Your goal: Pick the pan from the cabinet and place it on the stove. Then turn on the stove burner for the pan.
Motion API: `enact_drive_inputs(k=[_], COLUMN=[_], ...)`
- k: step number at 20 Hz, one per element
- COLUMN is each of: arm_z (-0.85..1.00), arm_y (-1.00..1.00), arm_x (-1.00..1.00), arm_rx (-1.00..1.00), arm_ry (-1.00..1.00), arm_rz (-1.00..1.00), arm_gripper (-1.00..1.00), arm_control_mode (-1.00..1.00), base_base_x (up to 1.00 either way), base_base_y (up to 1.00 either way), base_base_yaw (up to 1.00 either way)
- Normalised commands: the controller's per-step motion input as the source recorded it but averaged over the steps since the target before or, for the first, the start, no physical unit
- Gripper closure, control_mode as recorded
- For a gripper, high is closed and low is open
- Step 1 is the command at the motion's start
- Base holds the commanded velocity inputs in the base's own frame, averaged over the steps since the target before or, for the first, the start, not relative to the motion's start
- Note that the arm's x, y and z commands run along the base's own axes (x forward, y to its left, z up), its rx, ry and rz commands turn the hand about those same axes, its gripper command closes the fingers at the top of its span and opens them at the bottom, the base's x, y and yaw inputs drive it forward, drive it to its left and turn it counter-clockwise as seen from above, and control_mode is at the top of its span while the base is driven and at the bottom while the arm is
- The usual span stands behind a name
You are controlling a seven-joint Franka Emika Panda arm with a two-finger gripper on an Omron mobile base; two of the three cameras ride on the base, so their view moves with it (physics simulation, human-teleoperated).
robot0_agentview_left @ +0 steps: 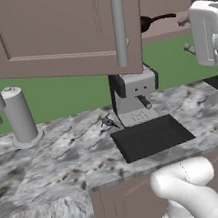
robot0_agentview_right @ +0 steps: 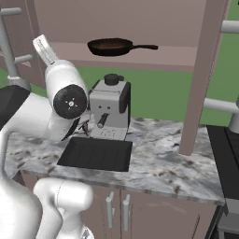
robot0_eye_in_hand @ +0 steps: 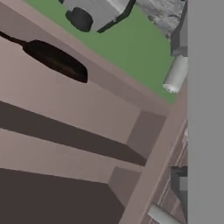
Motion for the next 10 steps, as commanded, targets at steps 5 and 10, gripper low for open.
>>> enact_drive_inputs(k=[5,10], arm_z=[-0.23,-0.08], arm_y=[0.0,0.16], arm_x=[0.47,0.47], arm_rx=[0.05,0.02], arm_ry=[-0.01,0.0], arm_rz=[0.34,0.29], arm_gripper=[-1.0,-1.0], arm_control_mode=[-1.0,-1.0], base_base_x=[0.0,0.0], base_base_y=[0.0,0.0], base_base_yaw=[0.0,0.0])
